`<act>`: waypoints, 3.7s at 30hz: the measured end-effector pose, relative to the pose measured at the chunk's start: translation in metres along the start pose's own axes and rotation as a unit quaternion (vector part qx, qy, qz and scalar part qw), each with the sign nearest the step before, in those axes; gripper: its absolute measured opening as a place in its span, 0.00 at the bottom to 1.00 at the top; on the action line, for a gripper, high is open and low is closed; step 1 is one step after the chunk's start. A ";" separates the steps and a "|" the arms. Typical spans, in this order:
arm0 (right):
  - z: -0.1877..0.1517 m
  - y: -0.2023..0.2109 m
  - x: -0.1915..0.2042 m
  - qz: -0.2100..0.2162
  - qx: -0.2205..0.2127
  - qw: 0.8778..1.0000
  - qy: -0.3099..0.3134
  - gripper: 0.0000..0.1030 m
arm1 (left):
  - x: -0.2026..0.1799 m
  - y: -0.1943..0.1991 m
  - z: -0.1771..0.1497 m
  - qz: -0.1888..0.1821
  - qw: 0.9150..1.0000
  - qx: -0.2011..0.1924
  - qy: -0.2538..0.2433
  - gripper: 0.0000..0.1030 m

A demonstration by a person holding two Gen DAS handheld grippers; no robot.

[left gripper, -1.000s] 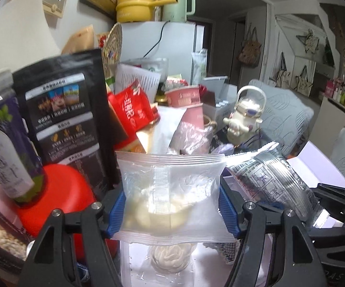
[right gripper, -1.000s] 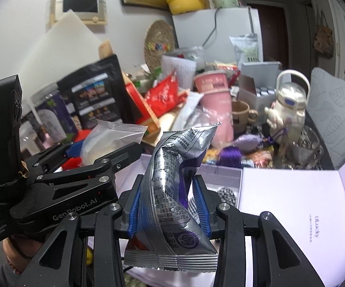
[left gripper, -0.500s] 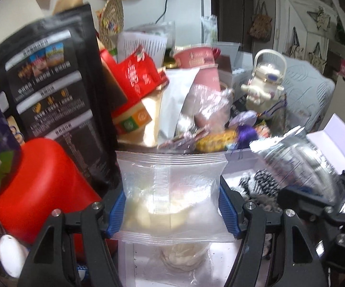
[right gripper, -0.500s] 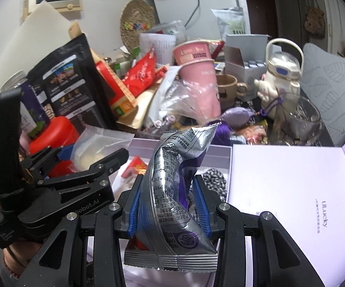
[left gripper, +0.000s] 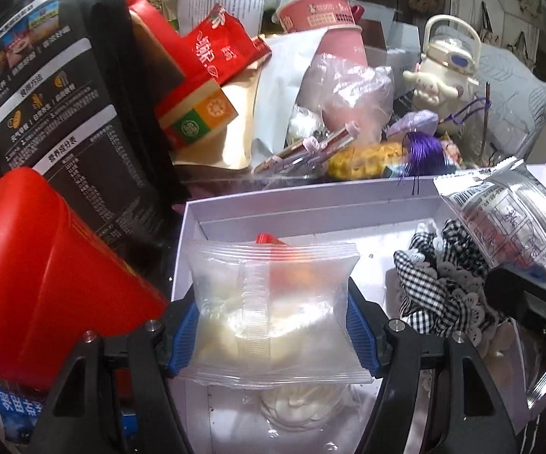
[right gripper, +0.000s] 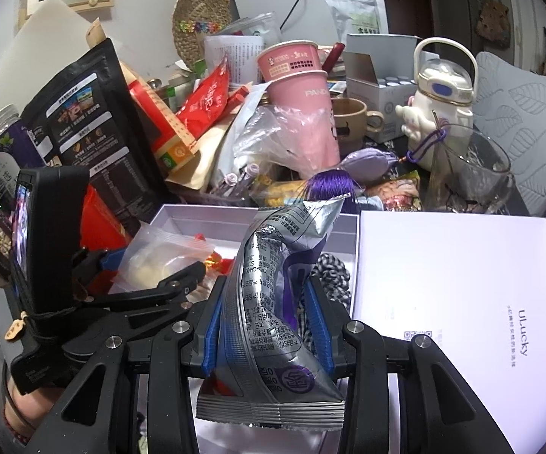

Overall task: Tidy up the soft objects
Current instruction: 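Open the left tool to drop the zip bag while the right tool releases the silver packet into the box, then withdraw both tools from the box toward the red-and-white packet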

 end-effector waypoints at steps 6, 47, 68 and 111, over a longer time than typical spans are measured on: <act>-0.004 -0.011 0.002 0.000 0.015 1.000 0.002 0.39 | -0.001 -0.008 0.000 -0.007 1.000 0.022 -0.001 0.67; 0.011 0.056 -0.004 -0.033 -0.040 0.999 -0.002 0.52 | 0.000 0.095 0.013 -0.024 0.996 -0.086 0.015 0.78; -0.039 0.195 0.042 -0.058 -0.122 0.990 0.030 0.56 | 0.001 0.239 -0.050 -0.101 0.980 -0.173 0.001 0.78; -0.222 0.151 0.080 -0.050 0.015 0.998 -0.024 0.62 | -0.001 0.171 -0.218 -0.159 0.986 -0.030 -0.027 0.78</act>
Point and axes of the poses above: each gripper's, at about its wrist camera, not at the fingertips, and y roughly against the way its jaws point, x to its left, z to its top, the point moved 3 cm from there along -y, roughly the way its jaws point, and after that the axes turned 5 degrees about y, right-handed, at the moved point
